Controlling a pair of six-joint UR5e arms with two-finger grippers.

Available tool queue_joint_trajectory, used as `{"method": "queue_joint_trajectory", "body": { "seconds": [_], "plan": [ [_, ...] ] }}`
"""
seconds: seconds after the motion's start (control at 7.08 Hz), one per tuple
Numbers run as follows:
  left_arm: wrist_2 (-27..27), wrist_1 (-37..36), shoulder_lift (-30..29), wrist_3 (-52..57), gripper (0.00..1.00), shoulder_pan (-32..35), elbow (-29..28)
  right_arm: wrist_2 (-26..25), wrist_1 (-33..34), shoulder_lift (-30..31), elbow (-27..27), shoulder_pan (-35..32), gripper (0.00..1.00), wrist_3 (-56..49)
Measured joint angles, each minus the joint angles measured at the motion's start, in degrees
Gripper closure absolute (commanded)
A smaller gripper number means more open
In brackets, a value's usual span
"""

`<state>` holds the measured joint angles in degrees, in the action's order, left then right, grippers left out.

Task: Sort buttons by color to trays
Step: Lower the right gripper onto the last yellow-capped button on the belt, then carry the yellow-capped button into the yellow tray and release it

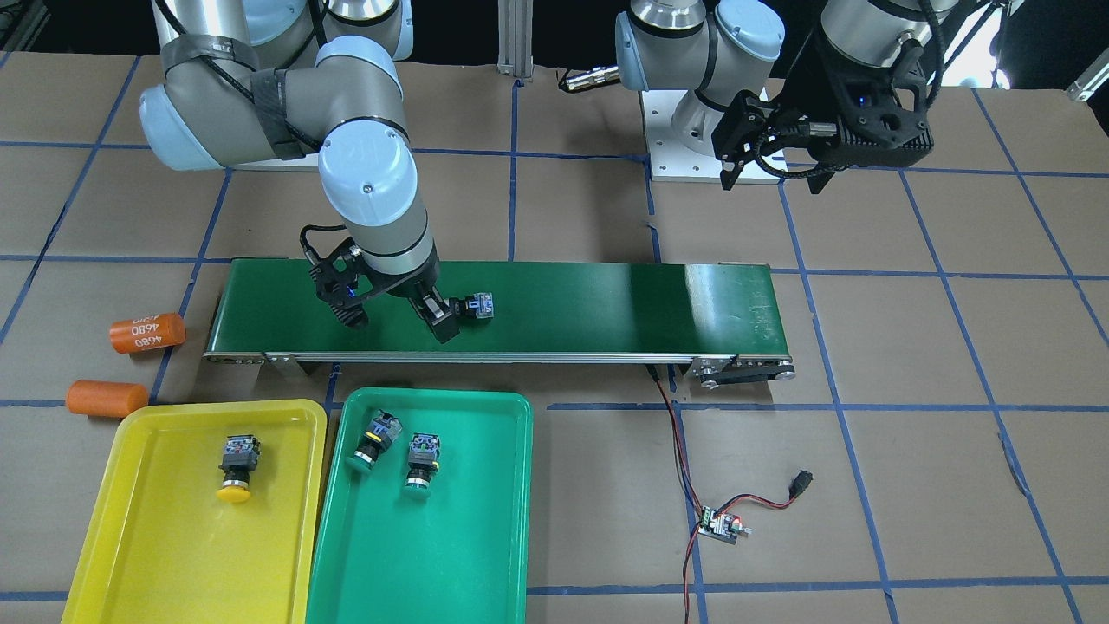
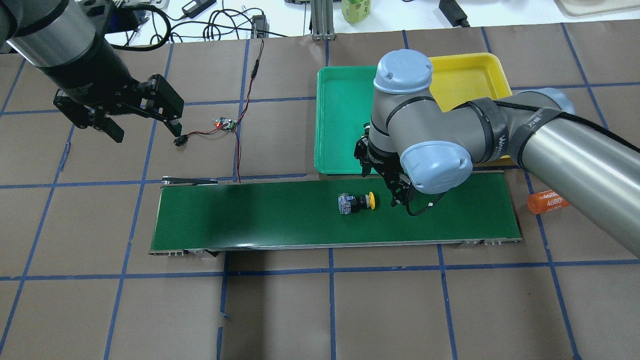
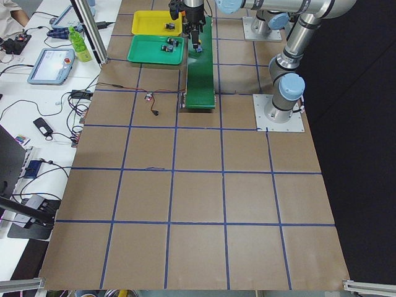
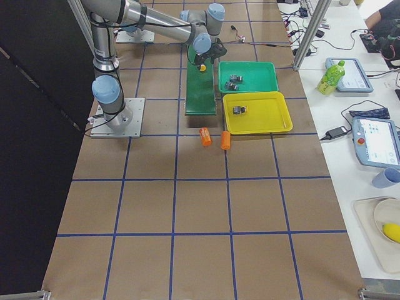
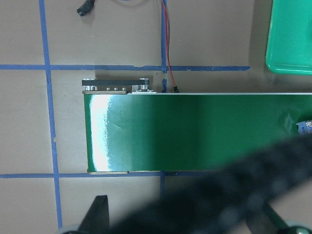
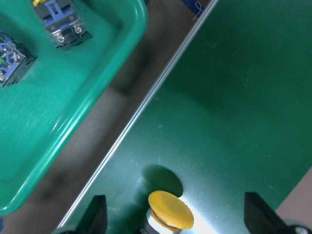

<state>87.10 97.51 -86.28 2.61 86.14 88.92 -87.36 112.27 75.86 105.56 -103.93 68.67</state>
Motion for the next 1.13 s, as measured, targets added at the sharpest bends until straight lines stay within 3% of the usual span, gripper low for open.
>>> {"method": "queue_joint_trajectory", "body": {
  "seconds": [0.42,0.56,0.71,0.85,1.13],
  "plan": [
    [-0.01,-0.04,0.05,-0.06,0.00,-0.09,0.09,0.00,0.30,-1.34,0.07,-1.15,0.00,1.57],
    [-0.01,-0.06,0.08,-0.06,0.00,-0.10,0.10,-0.12,0.29,-1.60,0.08,-1.72,0.13,2.81],
    [0.04,-0.10,0.09,-0.06,0.00,-0.13,0.06,-0.42,0.26,-1.82,0.08,-2.36,0.77,4.12],
    [0.12,-0.14,0.08,-0.06,0.00,-0.16,-0.06,-0.66,0.21,-1.97,0.04,-2.65,1.00,4.56],
    [0.08,-0.34,0.06,-0.06,0.00,-0.27,-0.11,-1.01,0.12,-2.06,-0.26,-2.62,1.00,4.06]
  ]
}}
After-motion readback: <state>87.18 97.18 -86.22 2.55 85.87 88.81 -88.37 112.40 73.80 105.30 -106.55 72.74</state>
